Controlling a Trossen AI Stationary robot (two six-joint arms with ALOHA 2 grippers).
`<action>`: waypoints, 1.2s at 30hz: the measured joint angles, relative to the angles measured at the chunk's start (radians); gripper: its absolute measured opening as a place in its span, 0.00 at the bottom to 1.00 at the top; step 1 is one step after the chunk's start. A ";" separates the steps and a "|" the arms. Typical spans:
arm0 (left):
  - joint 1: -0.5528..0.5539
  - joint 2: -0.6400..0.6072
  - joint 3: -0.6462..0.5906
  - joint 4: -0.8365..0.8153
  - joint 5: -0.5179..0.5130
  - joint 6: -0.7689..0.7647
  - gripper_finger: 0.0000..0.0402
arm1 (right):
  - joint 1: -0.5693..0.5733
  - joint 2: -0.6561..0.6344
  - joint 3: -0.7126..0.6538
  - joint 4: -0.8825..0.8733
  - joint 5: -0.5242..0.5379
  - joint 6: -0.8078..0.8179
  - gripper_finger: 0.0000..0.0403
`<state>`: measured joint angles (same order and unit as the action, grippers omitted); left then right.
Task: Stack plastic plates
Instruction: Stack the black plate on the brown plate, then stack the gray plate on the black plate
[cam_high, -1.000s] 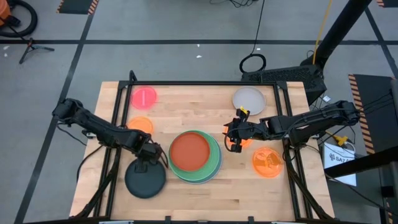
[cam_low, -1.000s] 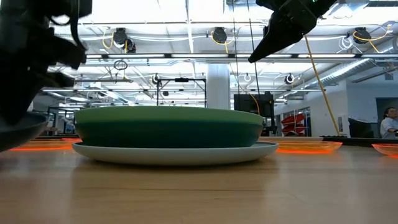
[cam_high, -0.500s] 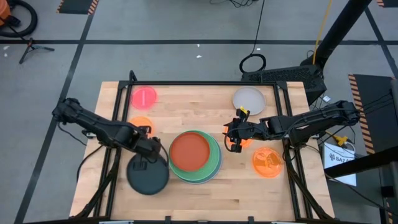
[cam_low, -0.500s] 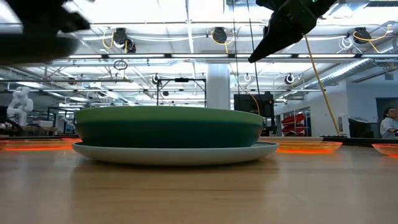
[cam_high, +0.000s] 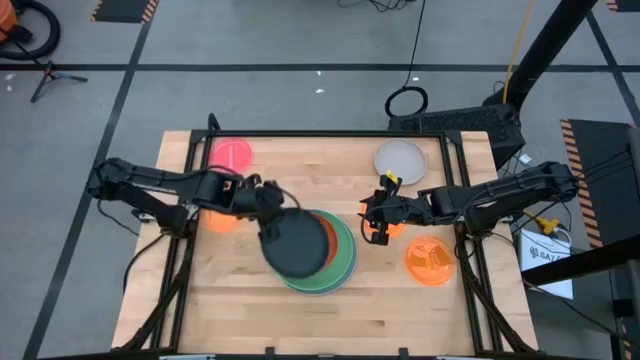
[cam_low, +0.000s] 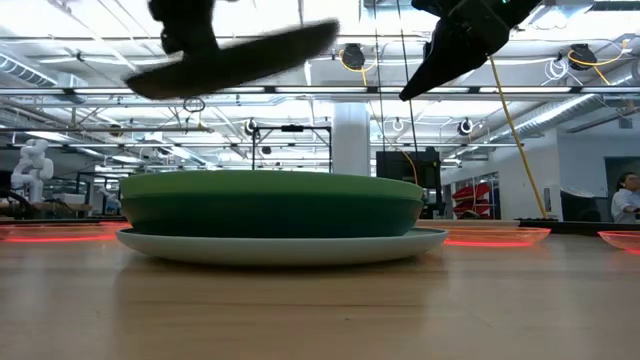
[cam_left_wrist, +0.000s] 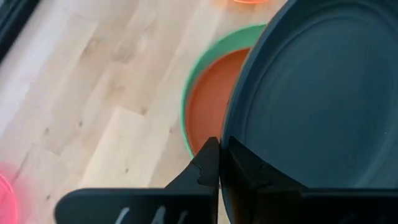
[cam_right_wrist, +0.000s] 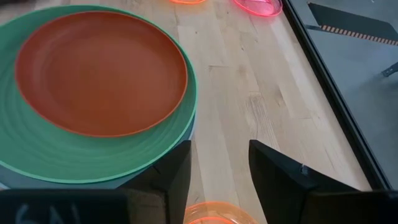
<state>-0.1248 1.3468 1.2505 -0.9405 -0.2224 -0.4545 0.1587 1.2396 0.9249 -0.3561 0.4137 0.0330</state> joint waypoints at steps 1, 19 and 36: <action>0.012 0.001 -0.001 -0.001 0.000 0.006 0.03 | 0.000 0.000 0.000 0.000 0.000 0.000 0.39; 0.070 0.190 -0.001 0.024 0.007 0.076 0.04 | 0.000 0.000 0.000 -0.021 0.000 0.007 0.39; 0.069 0.191 -0.001 0.079 0.007 0.104 0.12 | 0.000 0.000 0.000 -0.022 0.000 0.007 0.39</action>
<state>-0.0555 1.5375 1.2491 -0.8618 -0.2150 -0.3501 0.1589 1.2396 0.9253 -0.3782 0.4137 0.0402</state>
